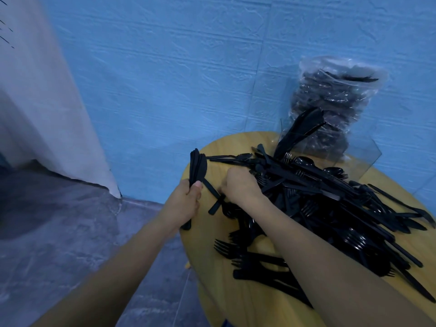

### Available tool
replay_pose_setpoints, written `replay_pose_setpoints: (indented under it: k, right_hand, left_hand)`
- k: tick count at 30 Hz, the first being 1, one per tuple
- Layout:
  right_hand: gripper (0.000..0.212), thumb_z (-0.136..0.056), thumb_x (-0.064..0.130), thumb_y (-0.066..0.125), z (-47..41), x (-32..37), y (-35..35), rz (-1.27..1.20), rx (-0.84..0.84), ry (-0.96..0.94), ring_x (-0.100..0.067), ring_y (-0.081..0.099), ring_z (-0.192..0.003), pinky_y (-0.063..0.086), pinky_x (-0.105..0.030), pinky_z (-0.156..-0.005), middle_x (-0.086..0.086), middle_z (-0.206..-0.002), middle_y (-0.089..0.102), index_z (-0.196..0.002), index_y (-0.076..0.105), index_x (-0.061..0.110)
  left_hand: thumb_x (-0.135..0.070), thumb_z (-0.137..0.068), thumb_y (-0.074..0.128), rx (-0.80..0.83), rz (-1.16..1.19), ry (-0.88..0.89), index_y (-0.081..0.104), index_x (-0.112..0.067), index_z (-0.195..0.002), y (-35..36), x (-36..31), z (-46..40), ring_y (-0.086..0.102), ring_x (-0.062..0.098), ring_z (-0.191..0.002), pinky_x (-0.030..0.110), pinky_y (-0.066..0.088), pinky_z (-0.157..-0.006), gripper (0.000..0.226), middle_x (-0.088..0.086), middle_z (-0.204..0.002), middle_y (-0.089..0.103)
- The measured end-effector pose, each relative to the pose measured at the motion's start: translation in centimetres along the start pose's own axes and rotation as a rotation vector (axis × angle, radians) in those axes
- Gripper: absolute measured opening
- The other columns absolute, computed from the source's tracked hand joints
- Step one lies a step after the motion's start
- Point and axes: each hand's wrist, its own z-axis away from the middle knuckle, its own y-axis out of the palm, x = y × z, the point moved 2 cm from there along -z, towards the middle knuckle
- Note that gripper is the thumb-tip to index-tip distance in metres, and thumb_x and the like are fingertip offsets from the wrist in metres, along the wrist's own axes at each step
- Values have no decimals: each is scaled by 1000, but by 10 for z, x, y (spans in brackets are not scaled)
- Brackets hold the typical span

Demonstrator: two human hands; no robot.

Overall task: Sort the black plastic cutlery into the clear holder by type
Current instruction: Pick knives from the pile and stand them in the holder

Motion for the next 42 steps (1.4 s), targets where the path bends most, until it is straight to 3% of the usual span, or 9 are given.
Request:
replay_pose_setpoints:
  k: [3, 7, 15, 19, 23, 25, 28, 33, 42]
  right_hand:
    - [28, -89, -3, 49, 1, -2, -4, 17, -22, 63, -24, 52, -73, 43, -29, -62, -14, -97, 61, -65, 42, 9]
    - [30, -88, -6, 46, 2, -9, -7, -13, -61, 119, -29, 61, -89, 44, -29, -66, -15, -103, 61, -65, 40, 11]
    - [26, -88, -4, 49, 6, -12, -6, -87, -119, 160, -28, 60, -90, 42, -28, -68, -13, -102, 61, -68, 44, 11]
    - [30, -87, -5, 51, 8, -17, -10, -131, -128, 176, -25, 55, -81, 42, -29, -65, -7, -86, 53, -65, 40, 13]
    - [20, -82, 1, 57, 12, -25, -16, -365, -181, 110, -17, 50, -65, 40, -25, -50, -5, -73, 52, -66, 49, 9]
    - [10, -84, 5, 59, 15, -29, -22, -549, -241, 58, -17, 57, -72, 45, -23, -57, -5, -79, 60, -76, 57, 11]
    - [18, -85, 5, 60, 21, -35, -32, -830, -314, 24, -19, 62, -75, 51, -31, -69, -4, -78, 61, -75, 55, 20]
    - [20, -89, -4, 58, 33, -44, -40, -1292, -126, 67, -10, 54, -57, 46, -16, -51, -3, -68, 57, -75, 56, 10]
    - [17, -86, -6, 61, 48, -58, -29, -1305, -42, 126, -8, 57, -50, 48, -15, -48, -7, -66, 58, -75, 57, 7]
  left_hand:
    - [-27, -102, 36, 7, -79, 3, 44, -6, -98, 0, 5, -5, 34, 11, -55, 22, 34, -49, 23, 2, -71, 38]
    - [-34, -101, 36, -23, -186, -21, 47, -6, -94, 0, 11, -13, 40, 18, -66, 35, 34, -65, 31, 7, -79, 44]
    - [-31, -102, 32, -59, -246, -14, 44, -16, -80, 9, 7, -15, 45, 18, -68, 34, 39, -67, 29, 9, -89, 57]
    - [-30, -103, 31, -53, -257, -2, 45, -16, -80, 11, 3, -13, 45, 17, -66, 32, 39, -67, 30, 6, -92, 60]
    - [-29, -102, 32, -18, -220, 14, 47, -12, -84, 15, -1, -12, 43, 16, -63, 32, 38, -64, 30, 2, -85, 58]
    - [-29, -102, 33, 2, -184, 28, 48, -9, -88, 19, -5, -13, 43, 15, -61, 30, 38, -62, 29, 0, -81, 56]
    - [-30, -102, 33, 27, -159, 60, 48, -9, -88, 27, -13, -13, 41, 14, -59, 30, 36, -60, 30, 2, -79, 53]
    - [-30, -102, 32, 59, -103, 118, 46, -9, -89, 45, -30, -9, 39, 11, -53, 26, 34, -52, 28, 2, -72, 46]
    - [-28, -102, 32, 216, -14, 140, 46, -3, -107, 75, -41, 10, 54, 12, -61, 24, 48, -55, 29, 5, -77, 54]
